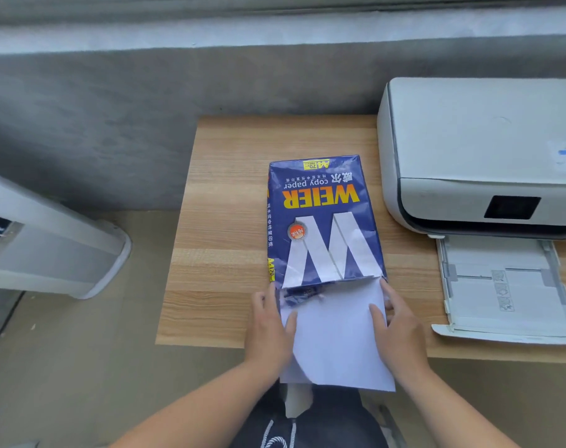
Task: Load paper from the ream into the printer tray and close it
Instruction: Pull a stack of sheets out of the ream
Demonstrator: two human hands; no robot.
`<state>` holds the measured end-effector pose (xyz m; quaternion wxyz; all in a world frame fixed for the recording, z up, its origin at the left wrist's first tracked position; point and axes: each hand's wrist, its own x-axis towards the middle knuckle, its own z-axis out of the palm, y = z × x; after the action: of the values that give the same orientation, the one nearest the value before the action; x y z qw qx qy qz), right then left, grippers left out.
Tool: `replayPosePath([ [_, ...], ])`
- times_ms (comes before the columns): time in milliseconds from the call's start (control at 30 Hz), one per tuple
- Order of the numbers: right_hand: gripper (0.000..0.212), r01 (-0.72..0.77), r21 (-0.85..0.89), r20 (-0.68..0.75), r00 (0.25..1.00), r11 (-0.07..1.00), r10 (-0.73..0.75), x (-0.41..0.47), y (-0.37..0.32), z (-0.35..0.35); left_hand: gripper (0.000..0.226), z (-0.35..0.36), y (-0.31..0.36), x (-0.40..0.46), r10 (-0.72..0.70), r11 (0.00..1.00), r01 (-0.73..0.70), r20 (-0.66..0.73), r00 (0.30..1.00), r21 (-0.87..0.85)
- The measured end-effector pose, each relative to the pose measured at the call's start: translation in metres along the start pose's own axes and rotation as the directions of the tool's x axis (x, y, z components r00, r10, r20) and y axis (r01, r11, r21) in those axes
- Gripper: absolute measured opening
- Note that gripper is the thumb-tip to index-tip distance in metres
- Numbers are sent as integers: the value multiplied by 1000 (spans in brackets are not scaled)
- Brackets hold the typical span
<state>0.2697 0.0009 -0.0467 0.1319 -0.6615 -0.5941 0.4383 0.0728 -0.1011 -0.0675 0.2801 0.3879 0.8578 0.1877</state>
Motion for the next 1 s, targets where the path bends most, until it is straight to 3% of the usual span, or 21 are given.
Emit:
replayPosePath([
  [167,50,-55,68,-32,998,996,57,-3,-1,2,17,-8,5,7,-200,967,199,6,980,-161],
  [333,49,-86,153,-32,995,984,92,-25,11,1,27,-9,-7,-4,-242,957,252,87,966,-142],
  [433,49,-118,186,-40,991,975,128,-42,21,-5,26,-8,-9,-21,-154,976,170,121,981,-136],
  [500,48,-128,210,-42,989,969,139,-55,23,-16,5,-11,-7,-34,-66,979,94,155,986,-182],
  [633,49,-128,230,-37,989,965,140,-84,28,-40,56,-14,3,-64,114,966,-56,221,969,-253],
  [733,47,-123,225,-72,987,967,142,-106,32,-55,75,-9,3,-82,191,940,-103,251,949,-324],
  [1000,43,-100,271,-264,949,957,174,-157,43,-105,72,0,53,-103,448,847,-290,305,840,-445],
])
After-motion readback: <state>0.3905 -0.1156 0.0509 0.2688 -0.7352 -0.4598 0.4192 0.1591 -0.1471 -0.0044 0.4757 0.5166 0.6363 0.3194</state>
